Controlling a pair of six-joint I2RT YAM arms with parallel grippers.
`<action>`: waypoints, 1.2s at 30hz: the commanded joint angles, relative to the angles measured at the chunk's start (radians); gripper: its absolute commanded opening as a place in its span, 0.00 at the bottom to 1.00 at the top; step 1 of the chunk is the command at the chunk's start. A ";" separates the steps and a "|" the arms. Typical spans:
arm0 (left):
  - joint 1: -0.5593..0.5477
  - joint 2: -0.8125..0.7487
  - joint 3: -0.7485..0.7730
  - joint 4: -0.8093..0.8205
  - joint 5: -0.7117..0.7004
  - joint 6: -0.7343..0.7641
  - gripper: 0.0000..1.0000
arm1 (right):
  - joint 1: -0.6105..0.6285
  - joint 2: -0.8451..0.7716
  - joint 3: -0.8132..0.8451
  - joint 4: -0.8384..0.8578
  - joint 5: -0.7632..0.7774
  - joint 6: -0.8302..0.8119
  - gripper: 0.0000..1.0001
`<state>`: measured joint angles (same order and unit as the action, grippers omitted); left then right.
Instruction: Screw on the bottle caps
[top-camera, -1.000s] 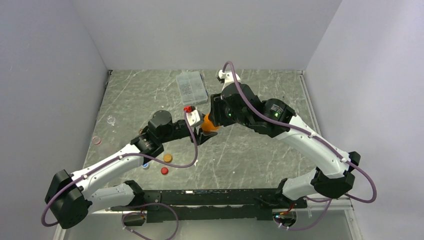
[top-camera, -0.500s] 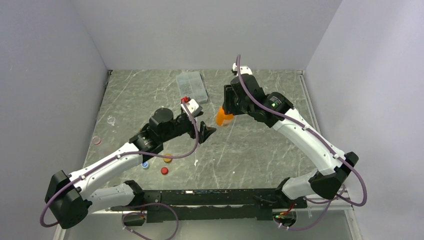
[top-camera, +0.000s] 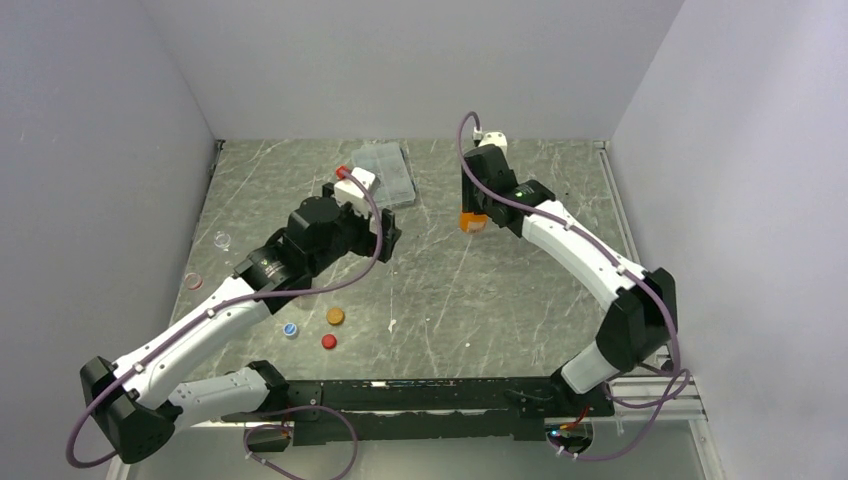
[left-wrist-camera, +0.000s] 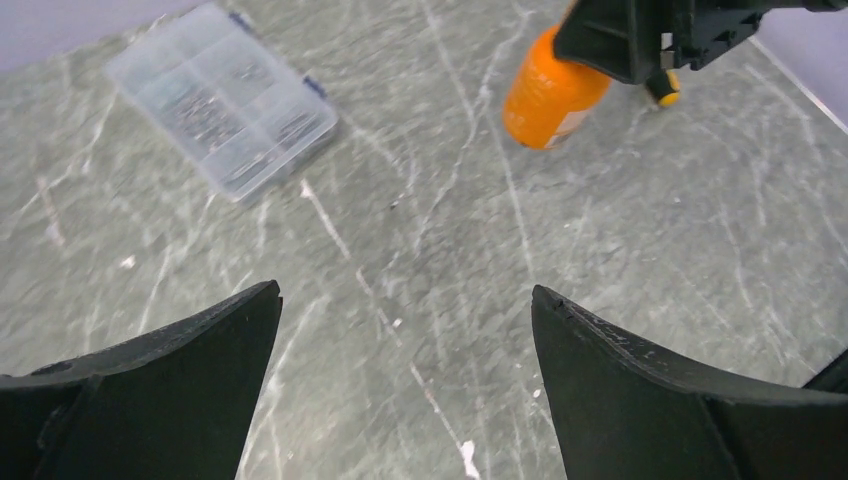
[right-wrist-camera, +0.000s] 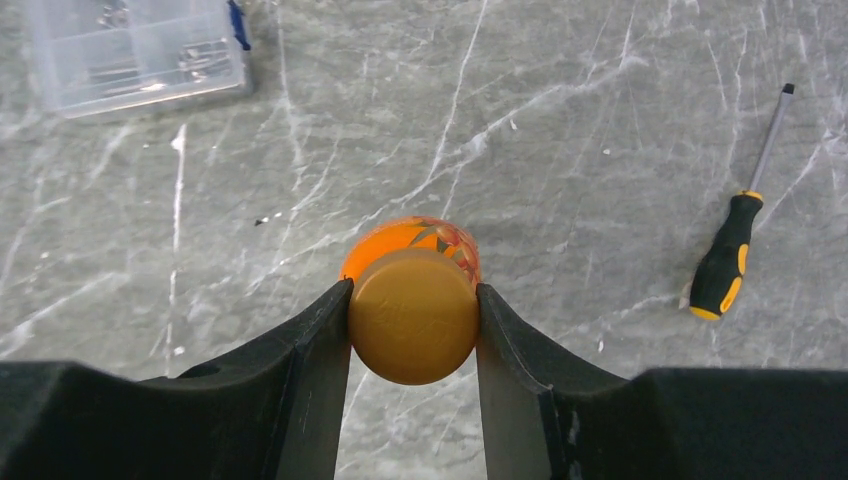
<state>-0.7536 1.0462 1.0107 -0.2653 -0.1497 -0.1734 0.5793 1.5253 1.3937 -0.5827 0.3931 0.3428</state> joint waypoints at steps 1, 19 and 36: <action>0.050 -0.028 0.075 -0.175 -0.078 -0.065 0.99 | -0.039 0.047 -0.031 0.195 0.001 -0.055 0.12; 0.154 -0.072 0.067 -0.350 -0.173 -0.174 1.00 | -0.086 0.216 -0.129 0.345 -0.046 -0.048 0.32; 0.155 -0.084 0.048 -0.389 -0.294 -0.247 0.99 | -0.084 0.136 -0.160 0.298 -0.058 -0.003 0.93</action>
<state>-0.6033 0.9722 1.0595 -0.6308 -0.3878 -0.3870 0.4976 1.7348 1.2198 -0.2848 0.3435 0.3206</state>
